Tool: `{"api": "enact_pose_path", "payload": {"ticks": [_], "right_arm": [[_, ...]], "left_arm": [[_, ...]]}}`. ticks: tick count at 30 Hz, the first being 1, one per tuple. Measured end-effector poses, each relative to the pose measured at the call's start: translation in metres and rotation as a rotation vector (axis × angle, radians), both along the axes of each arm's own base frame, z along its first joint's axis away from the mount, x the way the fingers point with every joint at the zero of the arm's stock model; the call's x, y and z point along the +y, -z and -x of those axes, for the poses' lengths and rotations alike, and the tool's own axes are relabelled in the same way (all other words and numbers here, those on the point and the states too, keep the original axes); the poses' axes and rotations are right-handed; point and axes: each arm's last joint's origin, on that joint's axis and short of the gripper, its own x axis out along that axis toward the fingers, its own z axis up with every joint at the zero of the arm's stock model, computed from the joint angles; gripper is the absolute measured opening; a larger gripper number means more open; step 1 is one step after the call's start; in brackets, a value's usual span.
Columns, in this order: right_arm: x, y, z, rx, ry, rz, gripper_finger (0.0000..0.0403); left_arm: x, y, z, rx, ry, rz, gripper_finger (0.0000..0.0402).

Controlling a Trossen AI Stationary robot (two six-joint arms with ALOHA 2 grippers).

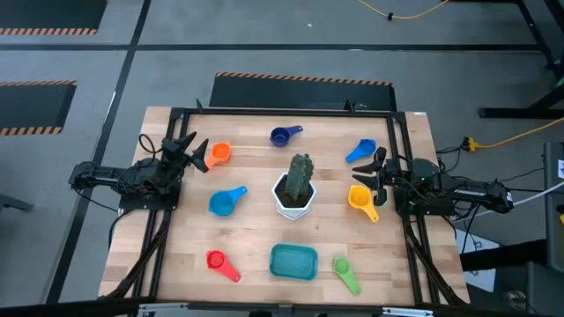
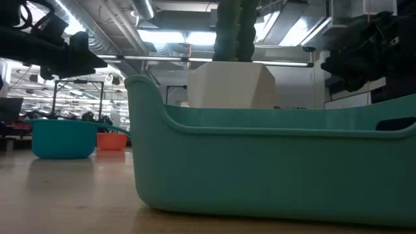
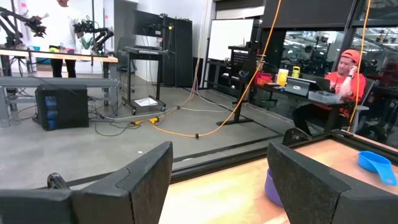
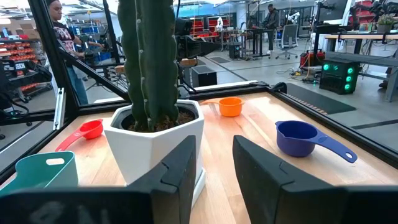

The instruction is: Nest measuring cups in basket

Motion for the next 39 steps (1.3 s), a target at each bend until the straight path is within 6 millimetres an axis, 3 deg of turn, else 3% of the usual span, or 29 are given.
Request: {"api": "enact_pose_path", "payload": {"ticks": [24,32,39], "right_arm": [[0.0,0.0,0.0,0.0,0.0,0.0,0.0112],[0.0,0.0,0.0,0.0,0.0,0.0,0.0112],[0.0,0.0,0.0,0.0,0.0,0.0,0.0112]], "left_arm": [[0.0,-0.001,0.0,-0.041,0.024,0.016,0.0256],[-0.004,-0.025,0.0,-0.11,0.251,-0.045,0.0255],[-0.007,-0.051,0.001,-0.021,0.342,-0.004,0.0252]]}}
